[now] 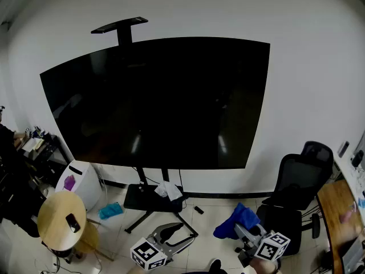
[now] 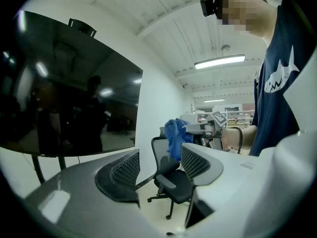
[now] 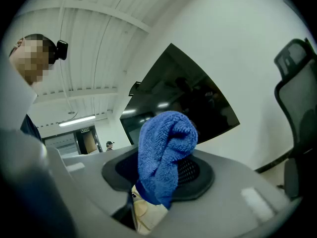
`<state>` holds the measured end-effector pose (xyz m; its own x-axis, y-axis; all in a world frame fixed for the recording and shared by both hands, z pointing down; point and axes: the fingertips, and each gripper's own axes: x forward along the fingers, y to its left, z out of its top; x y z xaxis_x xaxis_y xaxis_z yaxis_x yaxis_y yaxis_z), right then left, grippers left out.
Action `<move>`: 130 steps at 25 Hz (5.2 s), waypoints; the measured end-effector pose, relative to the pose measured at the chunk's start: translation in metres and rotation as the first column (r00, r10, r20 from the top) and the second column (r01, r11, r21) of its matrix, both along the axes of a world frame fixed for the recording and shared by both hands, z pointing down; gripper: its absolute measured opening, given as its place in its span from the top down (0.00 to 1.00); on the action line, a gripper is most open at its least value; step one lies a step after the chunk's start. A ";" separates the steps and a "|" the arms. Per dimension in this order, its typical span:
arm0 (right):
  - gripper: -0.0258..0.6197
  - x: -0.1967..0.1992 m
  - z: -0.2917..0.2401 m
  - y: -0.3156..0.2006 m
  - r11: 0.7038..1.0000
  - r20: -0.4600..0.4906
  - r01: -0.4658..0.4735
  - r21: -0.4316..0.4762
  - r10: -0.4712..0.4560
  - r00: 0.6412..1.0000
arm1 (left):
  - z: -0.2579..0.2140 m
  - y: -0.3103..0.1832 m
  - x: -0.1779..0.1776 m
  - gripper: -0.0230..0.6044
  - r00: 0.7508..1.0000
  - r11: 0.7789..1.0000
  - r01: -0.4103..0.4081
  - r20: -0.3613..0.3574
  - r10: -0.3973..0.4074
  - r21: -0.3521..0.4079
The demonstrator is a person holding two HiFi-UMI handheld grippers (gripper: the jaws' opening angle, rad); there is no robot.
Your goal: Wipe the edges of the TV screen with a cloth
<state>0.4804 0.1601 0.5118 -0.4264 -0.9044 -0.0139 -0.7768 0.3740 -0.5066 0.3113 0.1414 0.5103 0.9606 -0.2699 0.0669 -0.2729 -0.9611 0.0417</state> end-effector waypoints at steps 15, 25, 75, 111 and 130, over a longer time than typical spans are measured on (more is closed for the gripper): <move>0.71 0.100 -0.125 -0.103 0.973 -0.224 -0.018 0.228 0.070 0.972 | -0.084 -0.085 0.049 0.56 1.000 0.978 0.023 0.009 -0.026 0.206; 0.71 0.170 -0.267 -0.175 0.892 -0.403 0.012 0.453 0.193 0.894 | -0.172 -0.149 0.106 0.56 1.000 0.922 -0.012 0.000 0.013 0.387; 0.74 0.276 -0.371 -0.332 0.849 -0.329 0.103 0.519 0.087 0.940 | -0.259 -0.243 0.236 0.56 0.999 0.852 0.040 -0.051 -0.016 0.522; 0.74 0.285 0.036 -0.353 1.000 -0.203 0.011 -0.026 -0.016 0.979 | -0.026 -0.260 0.228 0.56 0.996 0.994 0.060 0.066 -0.066 0.092; 0.74 0.279 0.176 -0.351 0.964 -0.170 -0.002 -0.267 -0.045 0.985 | 0.027 -0.253 0.226 0.56 0.989 0.997 0.079 0.123 -0.078 -0.007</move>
